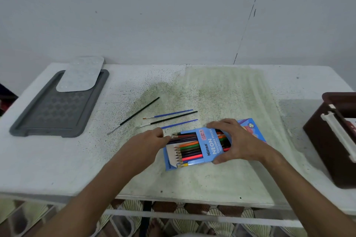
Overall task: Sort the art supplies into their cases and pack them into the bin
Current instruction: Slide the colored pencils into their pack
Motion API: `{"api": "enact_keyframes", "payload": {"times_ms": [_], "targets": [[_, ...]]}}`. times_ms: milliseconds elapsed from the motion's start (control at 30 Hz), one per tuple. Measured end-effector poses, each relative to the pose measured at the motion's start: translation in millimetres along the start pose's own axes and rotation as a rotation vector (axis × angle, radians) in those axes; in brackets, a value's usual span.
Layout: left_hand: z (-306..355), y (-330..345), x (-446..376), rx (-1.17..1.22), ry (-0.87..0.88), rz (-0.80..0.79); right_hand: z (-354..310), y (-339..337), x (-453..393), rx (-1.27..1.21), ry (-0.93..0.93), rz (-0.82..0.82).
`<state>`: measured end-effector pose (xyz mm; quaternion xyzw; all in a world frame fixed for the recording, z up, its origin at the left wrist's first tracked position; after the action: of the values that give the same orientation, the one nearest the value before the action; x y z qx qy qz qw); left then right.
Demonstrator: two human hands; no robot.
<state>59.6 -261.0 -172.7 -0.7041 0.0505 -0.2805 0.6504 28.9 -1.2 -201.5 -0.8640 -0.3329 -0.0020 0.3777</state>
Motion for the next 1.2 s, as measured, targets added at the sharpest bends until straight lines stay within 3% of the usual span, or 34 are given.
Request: {"api": "enact_keyframes", "payload": {"times_ms": [233,600,733,833,1000,1067,1200], "targets": [[5,-4,-8,-0.042,-0.064,-0.155,4,1,-2,0.004,-0.006,-0.001],[32,-10,-34,-0.278,0.029,0.043,-6,4,-2,0.003,-0.019,0.035],[29,-7,-47,-0.029,0.074,0.015,-8,4,-1,0.000,-0.012,0.049],[28,-11,-51,0.414,0.087,0.118,-10,6,0,-0.005,-0.010,0.068],[16,-12,-38,0.773,0.046,0.279,-11,6,1,-0.029,-0.014,0.065],[4,-13,-29,0.784,0.020,0.302,-9,6,3,-0.014,-0.014,0.053],[-11,-3,-24,0.496,0.003,0.145,-2,-1,12,0.039,0.009,0.055]]}}
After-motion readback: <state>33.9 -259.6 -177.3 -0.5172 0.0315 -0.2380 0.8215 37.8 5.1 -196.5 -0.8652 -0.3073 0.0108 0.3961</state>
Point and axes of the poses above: each hand's wrist, its own x-axis away from the middle knuckle, its own y-axis out of the palm, z = x × y, the point moved 4 cm from there along -x, towards the middle knuckle, and after that the axes turned 11 degrees about -z, right-handed, at the moved point
